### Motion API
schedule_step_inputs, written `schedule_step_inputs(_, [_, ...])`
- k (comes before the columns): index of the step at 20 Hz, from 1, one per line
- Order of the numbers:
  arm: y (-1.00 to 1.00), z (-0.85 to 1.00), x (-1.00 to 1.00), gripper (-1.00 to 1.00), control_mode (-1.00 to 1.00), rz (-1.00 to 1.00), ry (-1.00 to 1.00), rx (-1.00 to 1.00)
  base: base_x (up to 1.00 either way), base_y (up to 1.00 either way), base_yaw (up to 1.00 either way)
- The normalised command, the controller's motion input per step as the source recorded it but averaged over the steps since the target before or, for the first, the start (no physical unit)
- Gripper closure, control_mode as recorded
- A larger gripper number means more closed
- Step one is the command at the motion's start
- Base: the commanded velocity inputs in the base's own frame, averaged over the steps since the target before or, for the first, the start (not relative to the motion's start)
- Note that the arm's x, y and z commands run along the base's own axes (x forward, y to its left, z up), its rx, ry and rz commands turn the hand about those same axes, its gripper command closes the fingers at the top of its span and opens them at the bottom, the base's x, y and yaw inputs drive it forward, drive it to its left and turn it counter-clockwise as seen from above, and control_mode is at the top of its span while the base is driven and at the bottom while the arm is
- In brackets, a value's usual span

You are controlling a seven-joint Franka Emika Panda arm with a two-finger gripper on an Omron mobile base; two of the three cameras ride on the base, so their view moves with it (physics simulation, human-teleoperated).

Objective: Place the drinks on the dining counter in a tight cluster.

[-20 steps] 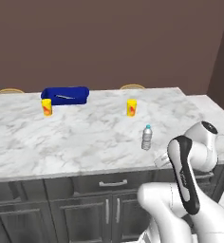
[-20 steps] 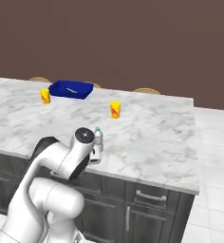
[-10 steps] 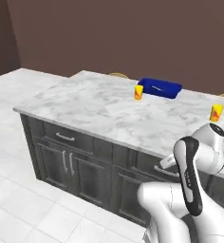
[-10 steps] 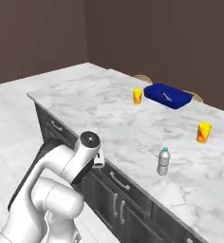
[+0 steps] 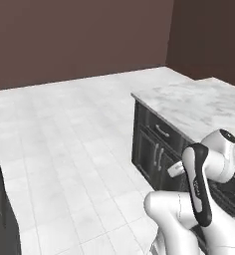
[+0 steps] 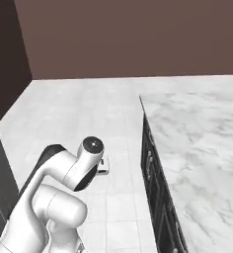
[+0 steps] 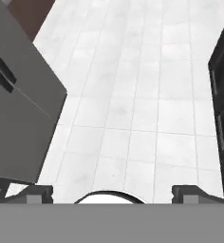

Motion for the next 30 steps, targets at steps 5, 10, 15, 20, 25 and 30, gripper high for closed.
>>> schedule_step_inputs(5, [0.0, 0.0, 0.0, -1.0, 1.0, 0.0, 0.0, 0.0, -0.02, 0.0, 1.0])
schedule_step_inputs(10, [0.0, 0.0, 0.0, -1.0, 1.0, 0.0, 0.0, 0.0, -0.02, 0.0, 1.0])
schedule_step_inputs(15, [0.0, 0.0, 0.0, -1.0, 1.0, 0.0, 0.0, 0.0, -0.03, 0.0, 1.0])
schedule_step_inputs(20, [0.0, 0.0, 0.0, -1.0, 1.0, 0.0, 0.0, 0.0, -0.03, 0.0, 1.0])
schedule_step_inputs(25, [0.0, 0.0, 0.0, -1.0, 1.0, 0.0, 0.0, 0.0, 0.13, 0.0, 0.84])
schedule_step_inputs(30, [0.0, 0.0, 0.0, -1.0, 1.0, 0.0, 0.0, 0.0, 0.27, 0.0, 0.43])
